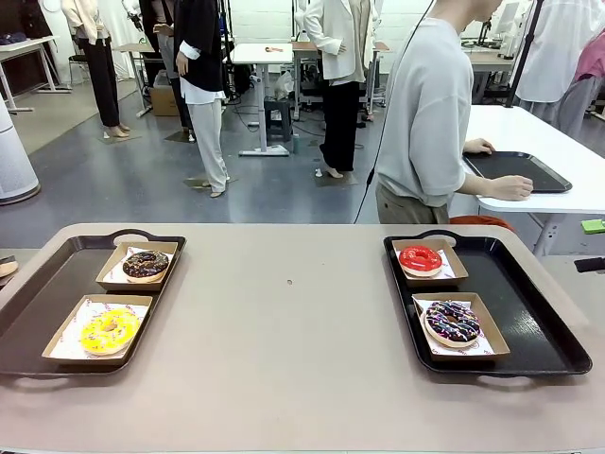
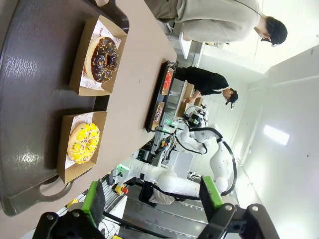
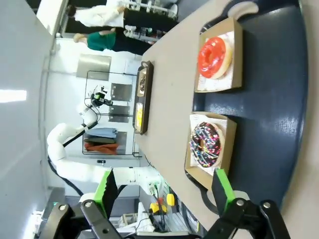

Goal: Individually package the donuts and arrange them on the tray.
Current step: Place the picked Paper togo box on the Handle tray.

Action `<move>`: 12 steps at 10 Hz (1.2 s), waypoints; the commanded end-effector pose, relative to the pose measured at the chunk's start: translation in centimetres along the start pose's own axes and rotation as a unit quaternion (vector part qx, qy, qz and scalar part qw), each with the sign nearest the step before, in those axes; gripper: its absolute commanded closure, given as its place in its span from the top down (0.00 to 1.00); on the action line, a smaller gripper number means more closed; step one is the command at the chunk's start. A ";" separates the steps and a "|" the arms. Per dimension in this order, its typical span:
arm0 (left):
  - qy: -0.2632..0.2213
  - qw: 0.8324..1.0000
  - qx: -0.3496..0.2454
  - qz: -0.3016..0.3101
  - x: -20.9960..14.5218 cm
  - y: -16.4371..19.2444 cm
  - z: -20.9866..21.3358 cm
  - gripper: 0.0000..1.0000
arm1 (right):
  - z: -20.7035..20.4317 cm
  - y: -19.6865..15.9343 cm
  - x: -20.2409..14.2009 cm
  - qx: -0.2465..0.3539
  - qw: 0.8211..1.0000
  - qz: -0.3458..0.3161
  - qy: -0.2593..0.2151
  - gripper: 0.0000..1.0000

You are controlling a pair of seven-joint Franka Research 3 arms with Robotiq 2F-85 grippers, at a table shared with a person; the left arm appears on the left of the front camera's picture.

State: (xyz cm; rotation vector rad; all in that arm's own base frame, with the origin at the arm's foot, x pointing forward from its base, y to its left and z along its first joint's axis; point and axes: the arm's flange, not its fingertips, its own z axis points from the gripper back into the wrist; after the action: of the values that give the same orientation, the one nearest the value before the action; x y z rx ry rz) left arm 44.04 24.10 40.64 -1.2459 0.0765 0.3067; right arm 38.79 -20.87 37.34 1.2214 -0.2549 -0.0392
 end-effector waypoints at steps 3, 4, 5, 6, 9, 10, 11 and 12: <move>0.001 1.000 0.001 -0.003 -0.2 -0.2 0.1 1.00 | 0.0 -0.8 1.1 -0.002 1.000 -0.015 0.005 1.00; 0.001 1.000 0.001 -0.003 -0.2 -0.2 0.1 1.00 | 0.0 -0.8 1.1 -0.002 1.000 -0.015 0.005 1.00; 0.001 1.000 0.001 -0.003 -0.2 -0.2 0.1 1.00 | 0.0 -0.8 1.1 -0.002 1.000 -0.015 0.005 1.00; 0.001 1.000 0.001 -0.003 -0.2 -0.2 0.1 1.00 | 0.0 -0.8 1.1 -0.002 1.000 -0.015 0.005 1.00; 0.001 1.000 0.001 -0.003 -0.2 -0.2 0.1 1.00 | 0.0 -0.8 1.1 -0.002 1.000 -0.015 0.005 1.00; 0.001 1.000 0.001 -0.003 -0.2 -0.2 0.1 1.00 | 0.0 -0.8 1.1 -0.002 1.000 -0.015 0.005 1.00; 0.001 1.000 0.001 -0.003 -0.2 -0.2 0.1 1.00 | 0.0 -0.8 1.1 -0.002 1.000 -0.015 0.005 1.00; 0.001 1.000 0.001 -0.003 -0.2 -0.2 0.1 1.00 | 0.0 -0.8 1.1 -0.002 1.000 -0.015 0.005 1.00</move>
State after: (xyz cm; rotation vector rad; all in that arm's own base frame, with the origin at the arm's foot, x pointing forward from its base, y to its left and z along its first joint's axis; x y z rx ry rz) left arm 44.05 24.09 40.64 -1.2459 0.0766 0.3066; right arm 40.56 -21.68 36.69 1.2196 -0.2242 -0.0672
